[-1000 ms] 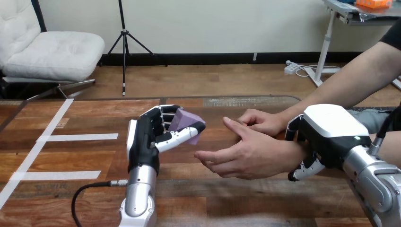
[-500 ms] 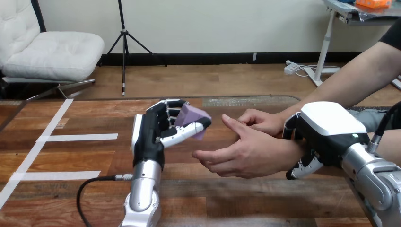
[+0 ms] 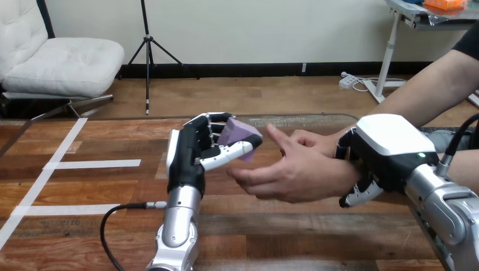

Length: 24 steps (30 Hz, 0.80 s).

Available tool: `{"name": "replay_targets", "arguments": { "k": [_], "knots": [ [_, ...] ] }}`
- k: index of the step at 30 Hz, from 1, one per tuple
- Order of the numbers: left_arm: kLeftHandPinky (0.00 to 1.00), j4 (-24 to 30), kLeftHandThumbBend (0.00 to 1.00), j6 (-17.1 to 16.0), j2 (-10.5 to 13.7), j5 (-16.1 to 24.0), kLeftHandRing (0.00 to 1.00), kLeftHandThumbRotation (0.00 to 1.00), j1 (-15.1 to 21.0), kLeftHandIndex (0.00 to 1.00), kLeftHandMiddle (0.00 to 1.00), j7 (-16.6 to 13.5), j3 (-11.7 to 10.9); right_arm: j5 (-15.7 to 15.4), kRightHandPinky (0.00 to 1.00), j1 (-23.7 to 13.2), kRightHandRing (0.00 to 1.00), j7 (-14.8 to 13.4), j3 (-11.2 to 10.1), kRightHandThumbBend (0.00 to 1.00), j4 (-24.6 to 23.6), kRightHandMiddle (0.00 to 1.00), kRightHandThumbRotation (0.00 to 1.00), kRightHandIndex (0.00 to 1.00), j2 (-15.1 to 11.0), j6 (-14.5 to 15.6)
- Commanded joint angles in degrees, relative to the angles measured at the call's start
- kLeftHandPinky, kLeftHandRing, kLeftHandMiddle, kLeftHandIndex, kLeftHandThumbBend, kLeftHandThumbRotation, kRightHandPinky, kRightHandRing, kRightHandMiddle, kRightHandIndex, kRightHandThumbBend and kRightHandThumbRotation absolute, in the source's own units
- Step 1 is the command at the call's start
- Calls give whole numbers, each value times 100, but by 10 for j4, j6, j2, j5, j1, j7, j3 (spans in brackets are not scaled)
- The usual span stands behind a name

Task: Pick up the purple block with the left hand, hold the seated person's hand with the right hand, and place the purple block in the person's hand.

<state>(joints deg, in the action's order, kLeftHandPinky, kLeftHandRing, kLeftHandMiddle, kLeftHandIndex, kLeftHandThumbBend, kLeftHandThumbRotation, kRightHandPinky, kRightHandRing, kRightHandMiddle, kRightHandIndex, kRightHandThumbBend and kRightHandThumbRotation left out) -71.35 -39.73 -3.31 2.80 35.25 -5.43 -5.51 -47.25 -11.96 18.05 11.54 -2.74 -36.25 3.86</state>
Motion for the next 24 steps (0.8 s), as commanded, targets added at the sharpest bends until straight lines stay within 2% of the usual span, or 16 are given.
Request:
{"name": "replay_targets", "arguments": {
  "k": [1, 17, 24],
  "knots": [
    [34, 34, 80, 1, -2, 7, 40, 0, 50, 48, 47, -2, 9, -6, 31, -60, 38, -13, 3, 79, -1, 47, 0, 51, 8, -3],
    [34, 41, 81, 20, -15, 11, 40, 0, 52, 48, 47, 0, 20, -11, 32, -84, 40, -22, 13, 75, 22, 48, 0, 51, 6, -20],
    [34, 44, 80, 22, -20, 13, 40, 0, 50, 48, 47, 1, 26, -11, 33, -94, 40, -18, 15, 73, 26, 48, 0, 51, 5, -21]
  ]
}}
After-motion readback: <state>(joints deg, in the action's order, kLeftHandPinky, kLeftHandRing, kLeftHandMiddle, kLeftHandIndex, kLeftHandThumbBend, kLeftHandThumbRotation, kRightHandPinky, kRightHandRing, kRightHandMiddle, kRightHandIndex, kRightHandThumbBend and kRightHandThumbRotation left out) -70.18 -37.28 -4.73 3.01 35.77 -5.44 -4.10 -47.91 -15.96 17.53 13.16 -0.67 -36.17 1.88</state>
